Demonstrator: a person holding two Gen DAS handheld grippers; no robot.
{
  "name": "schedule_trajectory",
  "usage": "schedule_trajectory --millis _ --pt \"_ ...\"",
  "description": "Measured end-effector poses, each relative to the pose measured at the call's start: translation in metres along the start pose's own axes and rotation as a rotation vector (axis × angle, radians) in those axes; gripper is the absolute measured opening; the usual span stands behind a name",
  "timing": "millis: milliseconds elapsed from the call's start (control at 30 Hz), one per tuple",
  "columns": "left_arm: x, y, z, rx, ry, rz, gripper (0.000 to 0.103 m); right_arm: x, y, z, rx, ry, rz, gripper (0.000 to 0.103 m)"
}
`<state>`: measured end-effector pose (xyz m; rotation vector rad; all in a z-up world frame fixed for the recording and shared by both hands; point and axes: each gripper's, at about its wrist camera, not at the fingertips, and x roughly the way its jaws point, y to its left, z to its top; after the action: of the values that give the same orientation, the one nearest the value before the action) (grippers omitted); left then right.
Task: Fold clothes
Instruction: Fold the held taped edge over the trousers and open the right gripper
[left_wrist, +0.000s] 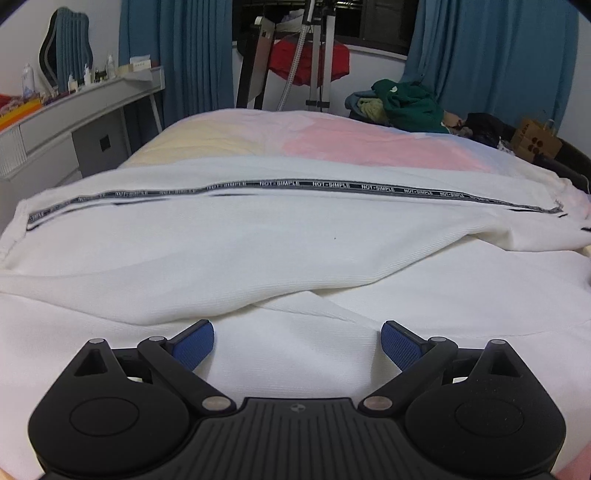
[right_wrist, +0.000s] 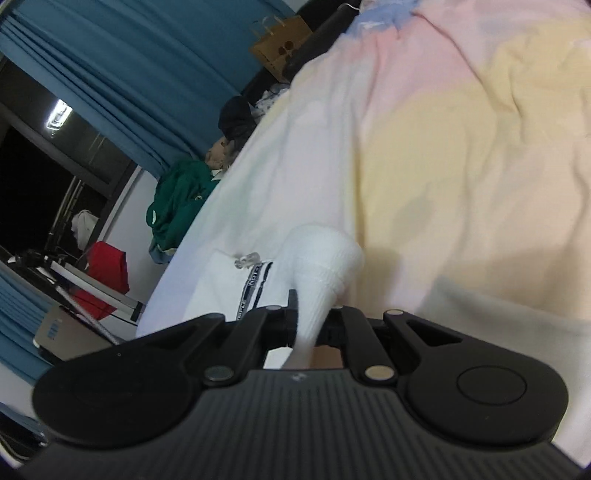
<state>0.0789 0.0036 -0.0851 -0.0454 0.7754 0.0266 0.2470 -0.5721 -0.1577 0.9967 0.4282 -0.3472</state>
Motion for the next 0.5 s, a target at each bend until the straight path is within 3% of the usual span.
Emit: schedule_trajectory --millis 167,400,500 --pt "-0.005 -0.006 0.001 0.027 -0.020 -0.002 0.098 -0.018 0.007 0.003 -0.101 -0.055 -0.004 0.005" --pt "-0.009 -0.014 0.001 0.060 -0.040 -0.009 0.098 -0.018 -0.028 -0.005 -0.063 0.014 -0.104 0.005" --pt "-0.011 -0.015 0.003 0.054 -0.036 -0.033 0.098 -0.020 -0.024 -0.009 -0.129 0.042 -0.116 0.008"
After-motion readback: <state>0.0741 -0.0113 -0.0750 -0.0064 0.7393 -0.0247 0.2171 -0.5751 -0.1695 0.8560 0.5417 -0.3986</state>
